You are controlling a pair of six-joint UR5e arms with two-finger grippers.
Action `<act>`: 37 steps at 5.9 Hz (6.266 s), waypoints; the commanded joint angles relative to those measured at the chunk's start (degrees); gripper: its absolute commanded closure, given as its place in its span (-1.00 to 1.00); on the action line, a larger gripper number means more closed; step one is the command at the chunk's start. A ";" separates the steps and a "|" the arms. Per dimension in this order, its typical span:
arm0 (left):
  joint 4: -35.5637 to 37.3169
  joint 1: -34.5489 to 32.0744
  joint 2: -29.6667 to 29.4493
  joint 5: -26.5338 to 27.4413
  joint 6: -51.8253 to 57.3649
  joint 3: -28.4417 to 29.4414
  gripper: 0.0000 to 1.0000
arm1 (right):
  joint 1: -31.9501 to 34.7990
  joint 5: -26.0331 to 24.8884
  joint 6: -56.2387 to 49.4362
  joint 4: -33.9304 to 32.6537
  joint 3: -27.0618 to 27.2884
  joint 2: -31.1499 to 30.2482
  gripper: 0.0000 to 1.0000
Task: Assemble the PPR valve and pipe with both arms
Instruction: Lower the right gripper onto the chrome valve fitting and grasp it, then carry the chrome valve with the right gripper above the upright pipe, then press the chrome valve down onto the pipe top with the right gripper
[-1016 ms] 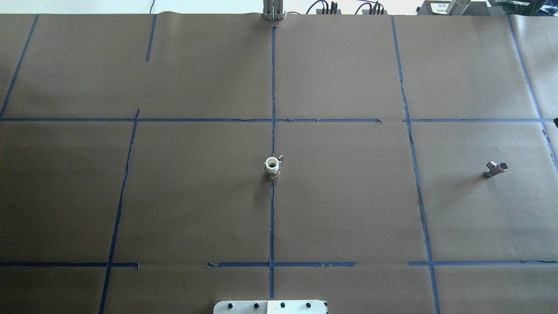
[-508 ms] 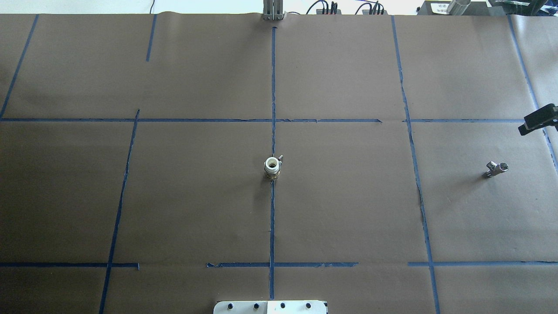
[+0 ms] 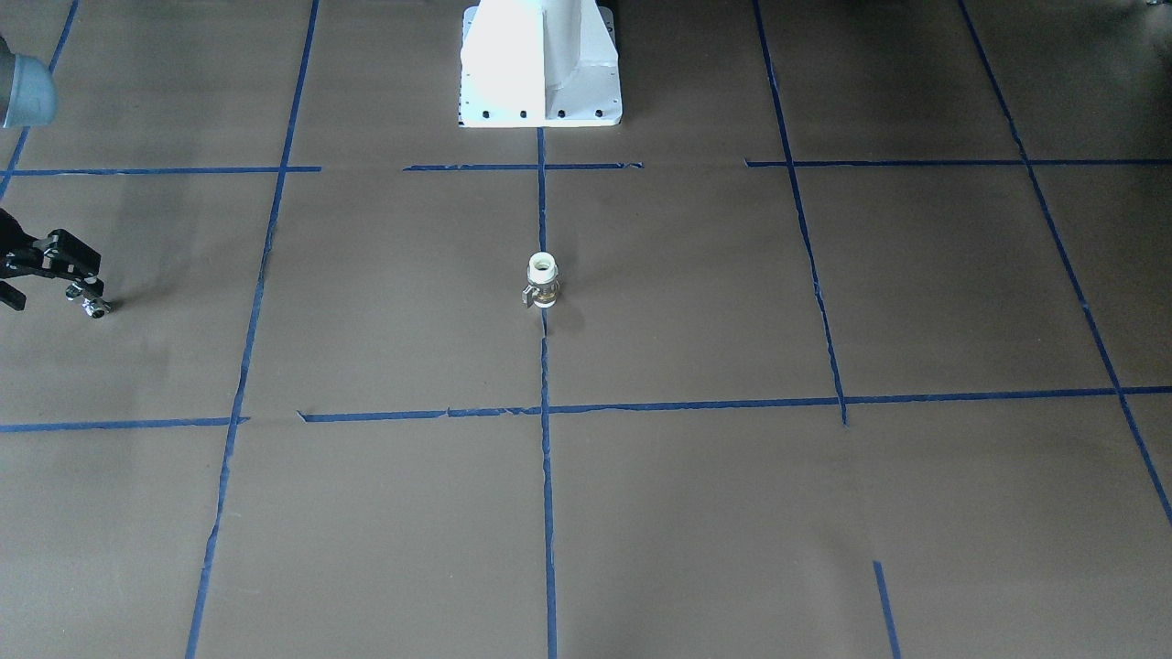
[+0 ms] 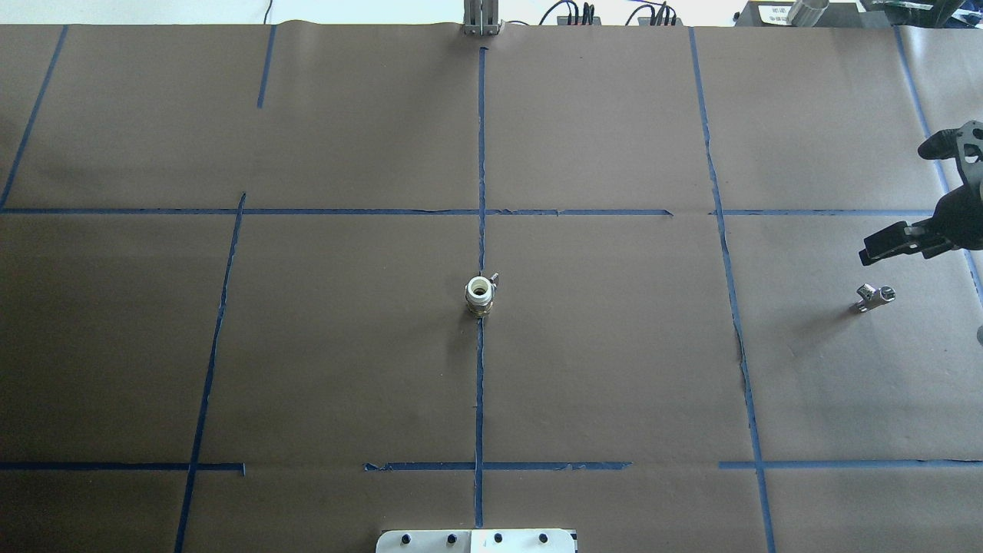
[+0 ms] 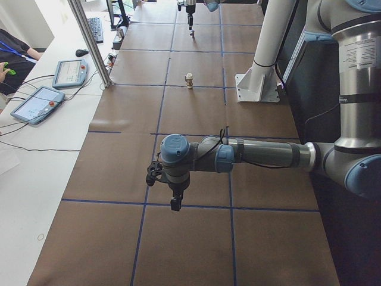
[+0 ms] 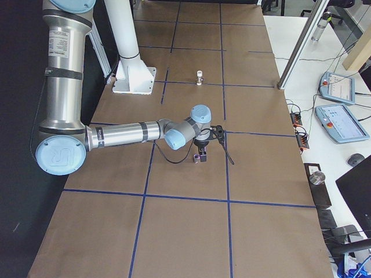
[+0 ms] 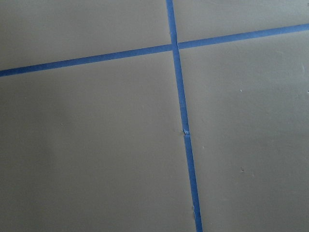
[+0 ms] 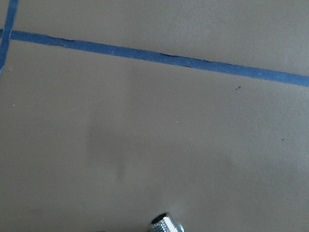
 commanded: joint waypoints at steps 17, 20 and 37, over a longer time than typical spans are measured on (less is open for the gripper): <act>0.00 0.09 0.23 -2.99 -5.17 0.21 -1.00 | -25.43 -13.61 32.45 -39.27 3.79 48.48 1.00; -0.09 0.09 0.06 -2.99 -5.17 0.30 -1.00 | -28.01 -15.23 32.62 -39.36 -3.13 55.75 1.00; 0.00 0.17 -0.47 -2.99 -5.26 0.47 -1.00 | -29.86 -18.39 37.45 -40.85 -7.04 57.11 -0.99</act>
